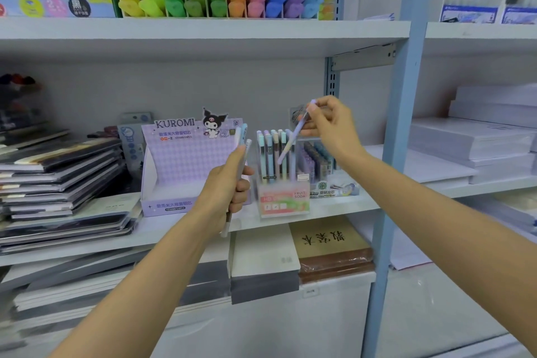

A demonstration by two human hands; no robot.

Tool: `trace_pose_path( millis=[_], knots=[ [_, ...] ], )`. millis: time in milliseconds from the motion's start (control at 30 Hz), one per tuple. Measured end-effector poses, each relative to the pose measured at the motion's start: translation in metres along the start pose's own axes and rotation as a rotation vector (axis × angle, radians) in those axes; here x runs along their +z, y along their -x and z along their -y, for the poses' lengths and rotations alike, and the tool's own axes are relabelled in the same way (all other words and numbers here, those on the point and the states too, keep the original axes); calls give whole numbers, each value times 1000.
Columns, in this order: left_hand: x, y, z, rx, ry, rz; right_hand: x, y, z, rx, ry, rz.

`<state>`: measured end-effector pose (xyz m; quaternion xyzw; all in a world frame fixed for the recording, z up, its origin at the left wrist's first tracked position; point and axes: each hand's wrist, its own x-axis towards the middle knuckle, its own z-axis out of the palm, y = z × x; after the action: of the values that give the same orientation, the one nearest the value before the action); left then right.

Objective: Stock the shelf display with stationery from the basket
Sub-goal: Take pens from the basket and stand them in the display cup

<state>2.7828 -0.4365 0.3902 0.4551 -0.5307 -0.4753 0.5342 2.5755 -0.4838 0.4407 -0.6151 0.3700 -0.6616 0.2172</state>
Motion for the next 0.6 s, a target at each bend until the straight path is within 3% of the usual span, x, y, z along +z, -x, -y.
trace_pose_path(
  millis=[400, 600],
  knots=[
    [-5, -7, 10, 125, 9, 55, 17, -1, -25, -104, 280, 254],
    [-6, -7, 13, 162, 27, 121, 27, 3, -26, -125, 337, 254]
  ],
)
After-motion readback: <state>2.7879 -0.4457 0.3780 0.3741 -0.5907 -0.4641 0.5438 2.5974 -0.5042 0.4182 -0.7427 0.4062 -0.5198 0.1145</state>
